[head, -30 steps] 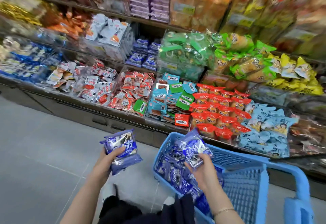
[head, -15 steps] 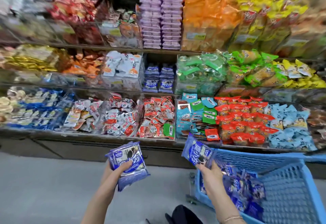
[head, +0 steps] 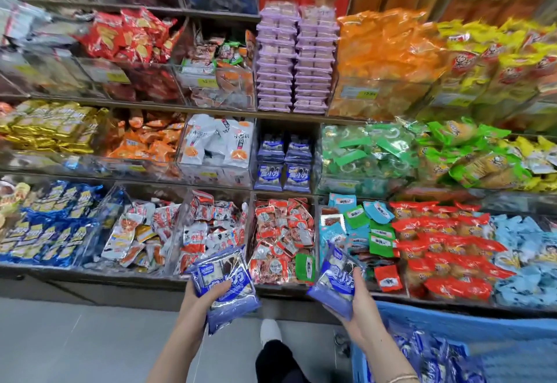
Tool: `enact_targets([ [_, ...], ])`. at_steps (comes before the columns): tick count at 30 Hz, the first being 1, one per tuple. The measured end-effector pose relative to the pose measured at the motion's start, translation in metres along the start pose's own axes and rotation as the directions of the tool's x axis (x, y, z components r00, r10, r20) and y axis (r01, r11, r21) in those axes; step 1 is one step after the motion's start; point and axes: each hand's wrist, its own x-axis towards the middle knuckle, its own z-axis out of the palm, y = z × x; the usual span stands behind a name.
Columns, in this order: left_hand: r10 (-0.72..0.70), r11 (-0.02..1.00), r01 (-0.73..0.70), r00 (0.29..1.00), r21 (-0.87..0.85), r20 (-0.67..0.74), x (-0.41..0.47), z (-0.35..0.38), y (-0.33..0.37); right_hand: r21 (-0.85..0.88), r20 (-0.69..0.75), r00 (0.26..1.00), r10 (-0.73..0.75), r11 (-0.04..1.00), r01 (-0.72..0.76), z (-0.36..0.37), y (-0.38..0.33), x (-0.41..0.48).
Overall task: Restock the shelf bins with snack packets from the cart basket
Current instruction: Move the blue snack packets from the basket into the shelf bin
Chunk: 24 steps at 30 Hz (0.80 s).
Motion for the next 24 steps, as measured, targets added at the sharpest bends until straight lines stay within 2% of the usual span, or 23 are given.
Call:
enact_targets([
  [2, 0.002, 1.0, -0.002, 1.0, -0.005, 0.016, 0.026, 0.007, 0.015, -0.021, 0.033, 0.998, 0.061, 0.998, -0.06, 0.015, -0.015, 0.02],
  [5, -0.008, 1.0, 0.008, 0.999, 0.005, 0.036, 0.063, 0.018, 0.037, -0.108, 0.032, 0.998, 0.059, 0.993, -0.055, 0.028, -0.038, 0.054],
  [12, 0.054, 0.998, -0.055, 0.998, 0.034, 0.029, 0.122, 0.042, 0.079, -0.148, 0.073, 0.997, 0.027, 0.989, -0.016, 0.072, -0.085, 0.12],
  [24, 0.023, 0.999, -0.024, 0.999, 0.022, 0.048, 0.185, 0.03, 0.121, -0.055, -0.007, 0.999, -0.042, 0.998, 0.041, 0.137, -0.093, 0.166],
])
